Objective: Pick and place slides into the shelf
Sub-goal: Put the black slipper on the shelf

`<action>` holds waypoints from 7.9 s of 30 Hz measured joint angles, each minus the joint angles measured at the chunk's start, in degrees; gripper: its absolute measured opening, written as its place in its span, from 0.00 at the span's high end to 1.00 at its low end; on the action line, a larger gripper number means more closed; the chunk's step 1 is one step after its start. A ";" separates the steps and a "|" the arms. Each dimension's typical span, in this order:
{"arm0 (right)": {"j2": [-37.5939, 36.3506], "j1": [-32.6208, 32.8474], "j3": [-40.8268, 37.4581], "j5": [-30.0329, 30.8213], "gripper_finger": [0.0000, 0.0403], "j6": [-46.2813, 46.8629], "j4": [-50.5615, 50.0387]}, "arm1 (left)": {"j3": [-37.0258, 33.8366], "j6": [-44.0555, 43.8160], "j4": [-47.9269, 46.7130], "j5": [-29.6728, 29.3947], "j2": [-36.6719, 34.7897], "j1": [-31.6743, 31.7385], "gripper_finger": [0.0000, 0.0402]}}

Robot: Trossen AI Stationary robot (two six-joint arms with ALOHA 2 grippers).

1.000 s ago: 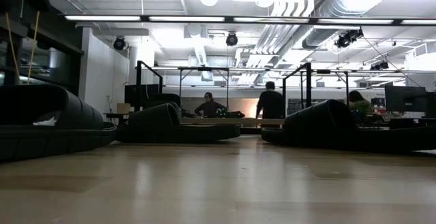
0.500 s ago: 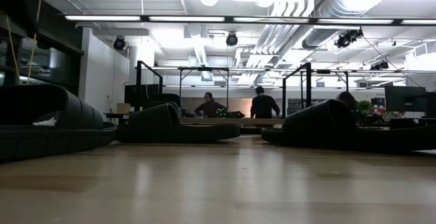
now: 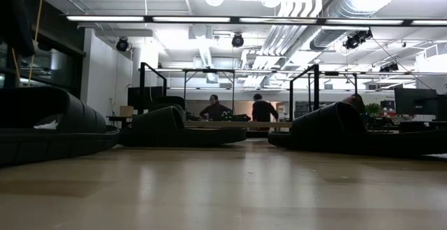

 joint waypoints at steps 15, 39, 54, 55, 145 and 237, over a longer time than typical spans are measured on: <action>2.33 -0.04 0.00 0.15 0.59 -2.70 2.23 | -0.43 -0.01 -0.38 -2.83 0.00 0.02 0.54; 2.33 -0.07 0.00 0.19 0.59 -2.72 2.69 | -3.61 -0.70 0.19 -3.56 0.66 3.36 0.54; 2.31 -0.07 0.00 0.20 0.59 -2.74 2.73 | -3.63 -0.21 -2.48 -5.31 6.21 6.16 0.54; 2.31 -0.07 0.00 0.20 0.59 -2.74 2.73 | -3.63 -0.22 -2.48 -5.37 6.55 6.47 0.54; 1.56 1.40 -0.02 -0.11 0.59 -5.67 -1.15 | 6.24 -6.18 -27.28 -20.45 1.14 16.59 0.96; -7.40 -2.82 -0.02 -0.92 0.59 -10.19 -15.41 | -7.52 64.75 55.61 0.52 -7.35 74.29 0.96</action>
